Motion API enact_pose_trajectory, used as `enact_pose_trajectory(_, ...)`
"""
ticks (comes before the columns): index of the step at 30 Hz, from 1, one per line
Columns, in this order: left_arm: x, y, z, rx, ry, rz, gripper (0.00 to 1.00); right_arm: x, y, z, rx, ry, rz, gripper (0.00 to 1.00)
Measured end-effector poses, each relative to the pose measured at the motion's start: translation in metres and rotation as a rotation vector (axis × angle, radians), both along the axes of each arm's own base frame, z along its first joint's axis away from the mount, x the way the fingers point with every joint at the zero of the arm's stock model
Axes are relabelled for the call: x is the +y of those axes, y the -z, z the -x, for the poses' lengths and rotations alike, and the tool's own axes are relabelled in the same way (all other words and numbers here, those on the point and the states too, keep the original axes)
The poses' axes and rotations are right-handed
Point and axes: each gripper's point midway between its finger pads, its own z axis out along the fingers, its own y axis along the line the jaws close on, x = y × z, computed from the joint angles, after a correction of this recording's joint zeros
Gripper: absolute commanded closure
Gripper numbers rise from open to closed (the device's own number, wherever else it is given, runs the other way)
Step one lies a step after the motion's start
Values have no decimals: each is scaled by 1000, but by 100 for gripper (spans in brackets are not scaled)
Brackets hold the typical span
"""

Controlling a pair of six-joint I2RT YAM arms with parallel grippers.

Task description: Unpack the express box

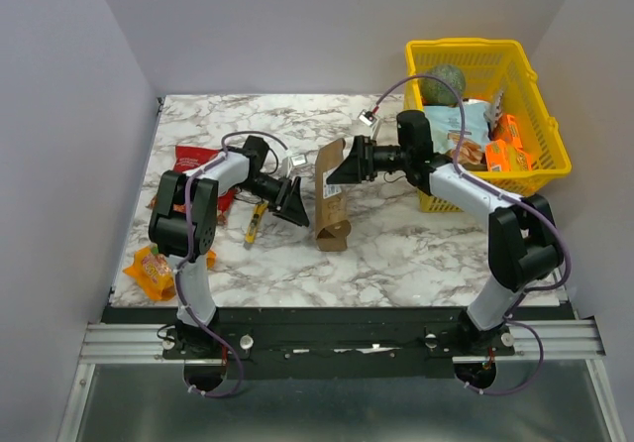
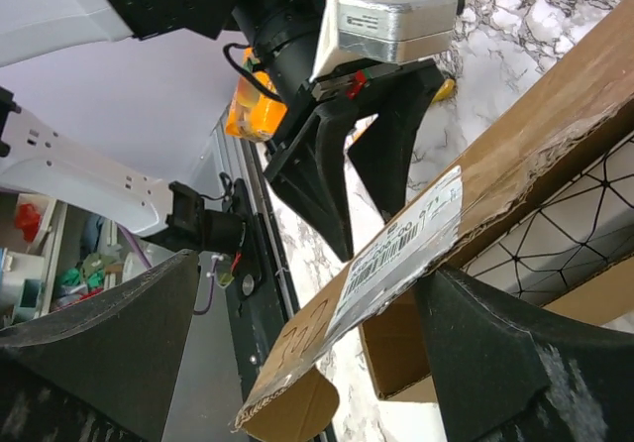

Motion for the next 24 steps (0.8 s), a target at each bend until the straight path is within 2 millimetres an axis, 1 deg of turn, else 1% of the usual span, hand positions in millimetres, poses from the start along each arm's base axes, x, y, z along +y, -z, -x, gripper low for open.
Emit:
enact_pose_trajectory(2,0,-2,0,-15,-4,-1,39,5,3,1,-6,-15,5,7)
enact_pose_trajectory(6,7,-6,-5,-67,-28,-51,37,24,14,7,-11,-65,26,9)
enact_pose_trajectory(8,15,-7,-8,-87,-62,-87,35,32,20,8,-14,-81,39,9)
enact_pose_trajectory(10,35,-11,-15,-102,-146,-139,31,39,22,9,-23,-93,50,10)
enact_pose_trajectory(11,39,-11,-17,-99,-166,-157,30,43,21,10,-33,-100,52,9)
enact_pose_trajectory(12,52,-19,-23,-121,-219,-165,30,47,19,10,-46,-105,54,9)
enact_pose_trajectory(15,79,-36,-38,-173,-333,-183,28,58,9,12,-95,-124,57,9)
enact_pose_trajectory(17,90,-49,-44,-208,-383,-183,27,67,3,12,-141,-132,67,9)
enact_pose_trajectory(20,93,-63,-52,-242,-411,-175,25,87,2,14,-210,-145,92,6)
enact_pose_trajectory(21,93,-65,-54,-249,-415,-172,23,94,5,16,-227,-150,104,5)
enact_pose_trajectory(23,95,-69,-60,-247,-435,-159,21,106,20,19,-244,-159,141,5)
enact_pose_trajectory(24,95,-70,-61,-240,-445,-153,7,110,30,20,-247,-162,162,5)
